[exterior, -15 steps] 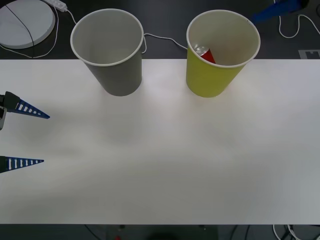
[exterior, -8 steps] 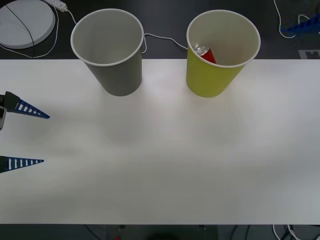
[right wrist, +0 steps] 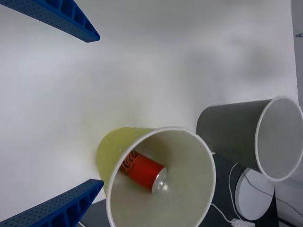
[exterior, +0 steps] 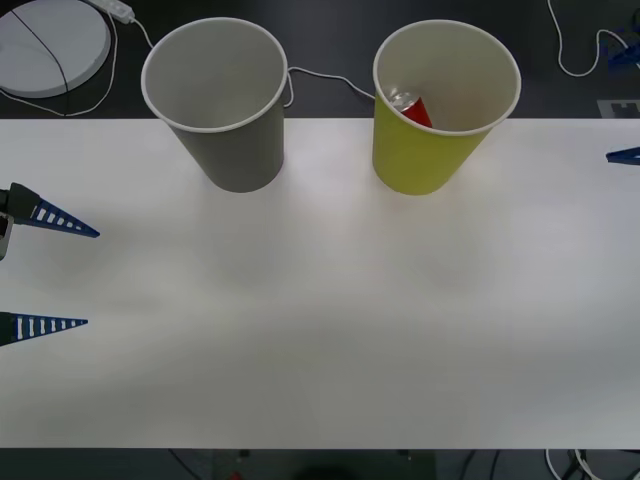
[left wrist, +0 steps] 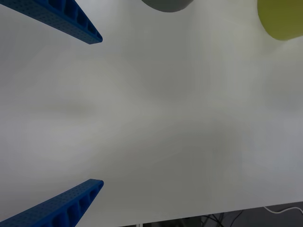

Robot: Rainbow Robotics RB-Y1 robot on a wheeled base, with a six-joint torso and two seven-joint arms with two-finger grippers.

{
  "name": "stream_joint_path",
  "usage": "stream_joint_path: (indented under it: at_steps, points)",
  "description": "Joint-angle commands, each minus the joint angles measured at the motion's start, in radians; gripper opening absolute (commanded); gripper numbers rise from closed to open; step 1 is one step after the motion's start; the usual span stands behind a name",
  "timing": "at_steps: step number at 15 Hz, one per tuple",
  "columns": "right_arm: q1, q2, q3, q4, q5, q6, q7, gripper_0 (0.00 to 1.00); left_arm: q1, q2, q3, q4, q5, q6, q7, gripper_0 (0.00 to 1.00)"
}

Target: Put the can into the green bin and the plastic bottle into the gray bin

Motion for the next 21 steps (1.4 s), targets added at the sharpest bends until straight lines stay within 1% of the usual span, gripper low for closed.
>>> stream_joint_path:
  at_steps: [1,3,5,8,10,15,16,21]
  points:
    - [0.166,0.002,-0.069,-0.052,-0.034,0.0,0.102,1.0,0.0,0.0,0.0,0.0,0.0,0.0,0.0,1.0]
    - [0.246,0.016,-0.101,-0.072,-0.04,0.0,0.168,1.0,0.0,0.0,0.0,0.0,0.0,0.0,0.0,1.0]
    - [0.312,0.056,-0.133,-0.072,-0.038,0.0,0.228,1.0,0.0,0.0,0.0,0.0,0.0,0.0,0.0,1.0]
    - [0.363,0.089,-0.135,-0.063,-0.035,0.0,0.299,1.0,0.0,0.0,0.0,0.0,0.0,0.0,0.0,1.0]
    - [0.381,0.123,-0.138,-0.06,-0.018,0.0,0.351,1.0,0.0,0.0,0.0,0.0,0.0,0.0,0.0,1.0]
    - [0.418,0.195,-0.139,-0.06,-0.006,0.0,0.389,1.0,0.0,0.0,0.0,0.0,0.0,0.0,0.0,1.0]
    - [0.422,0.209,-0.141,-0.061,0.006,0.0,0.397,1.0,0.0,0.0,0.0,0.0,0.0,0.0,0.0,1.0]
    - [0.45,0.244,-0.141,-0.077,0.017,0.0,0.429,1.0,0.0,0.0,0.0,0.0,0.0,0.0,0.0,1.0]
